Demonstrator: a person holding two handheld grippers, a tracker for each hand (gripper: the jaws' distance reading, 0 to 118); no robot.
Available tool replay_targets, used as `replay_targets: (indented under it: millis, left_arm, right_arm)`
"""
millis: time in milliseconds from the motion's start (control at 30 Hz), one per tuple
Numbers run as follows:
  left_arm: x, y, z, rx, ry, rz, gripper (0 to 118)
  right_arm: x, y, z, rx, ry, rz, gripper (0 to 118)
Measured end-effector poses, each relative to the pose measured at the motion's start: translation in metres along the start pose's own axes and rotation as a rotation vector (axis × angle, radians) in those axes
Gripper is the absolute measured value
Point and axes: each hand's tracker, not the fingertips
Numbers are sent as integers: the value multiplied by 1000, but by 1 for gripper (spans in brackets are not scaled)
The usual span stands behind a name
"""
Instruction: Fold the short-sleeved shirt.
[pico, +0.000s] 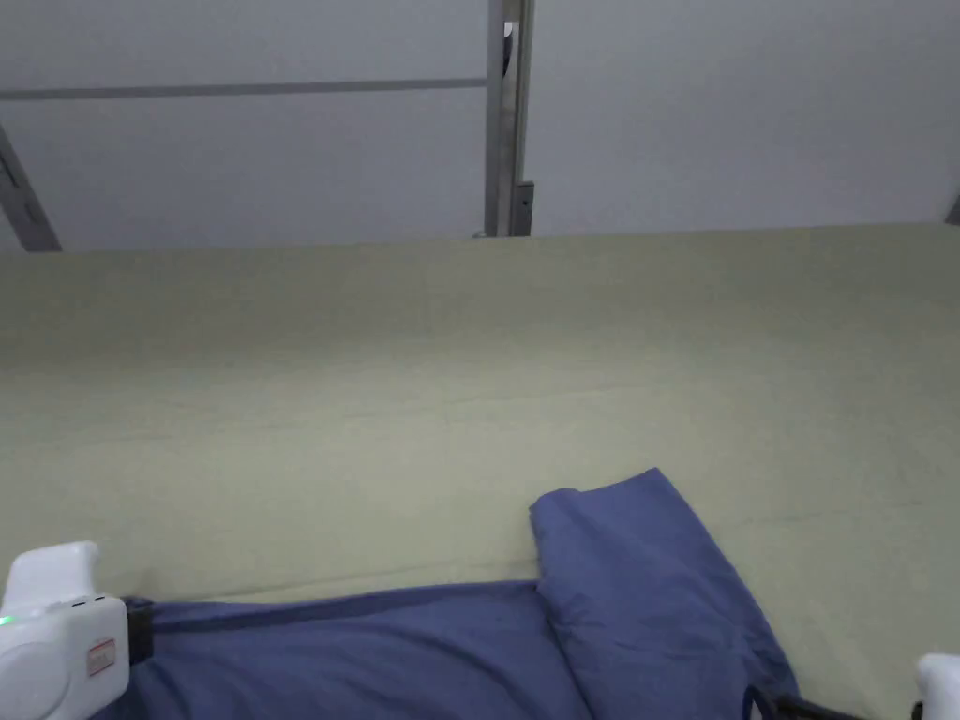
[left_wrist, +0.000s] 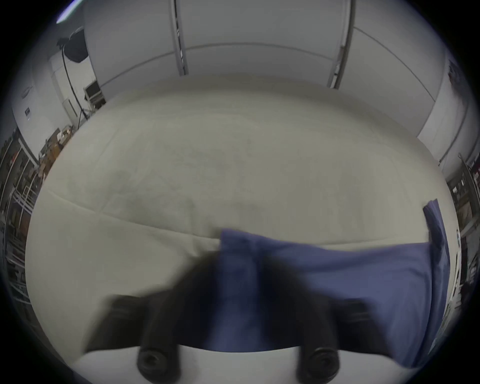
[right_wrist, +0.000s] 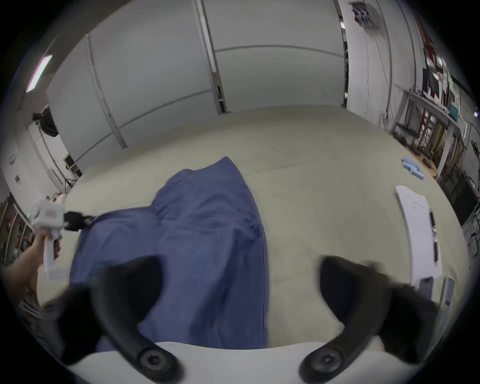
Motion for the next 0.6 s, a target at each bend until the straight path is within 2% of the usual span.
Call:
replay_targets:
  millis: [33,133,233,267,300,333,367,400,433,467,500,567,600]
  left_arm:
    - [-2,-2,7,47,40,-17,1]
    - [-2,-7,17,43,14,-9,1]
    - [1,-14,23,17,-8,3,1]
    - [2,-16,25,17,-11,-3,1]
    - [3,-17,25,10,-10,-10,1]
    - [4,-18,26,5,-9,-16,1]
    - [5,-19,27,3,-10,-14,1]
    - [5,-20,27,-4,-11,-13,1]
    - [5,-21,30,-12,-13,-8,1]
    - [5,-22,33,-13,-17,6,1]
    - [3,-23,39,-13,-24,23,1]
    - [1,-25,58,-4,-41,52,1]
    - [-1,-26,71,12,-48,59,1]
  right_arm:
    - [-2,5,-23,-22,14,4,118]
    - [3,22,-87,-98,1,-1,118]
    - [-1,27,-144,-296,-33,3,118]
    - [-7,19,-158,-370,-38,8,111]
    - [-20,13,-160,-312,-138,160,111]
    - [-26,20,-148,-321,-132,254,111]
    - [-27,21,-146,-303,-131,256,106]
    - [-27,23,-145,-321,-108,207,96]
    - [-28,23,-142,-324,-102,203,80]
    - [-30,33,-123,-301,-119,241,29]
    - [-30,28,-122,-282,-115,278,2]
    - [-25,20,-118,-326,-88,233,2]
    - [-26,42,-86,-293,-76,167,2]
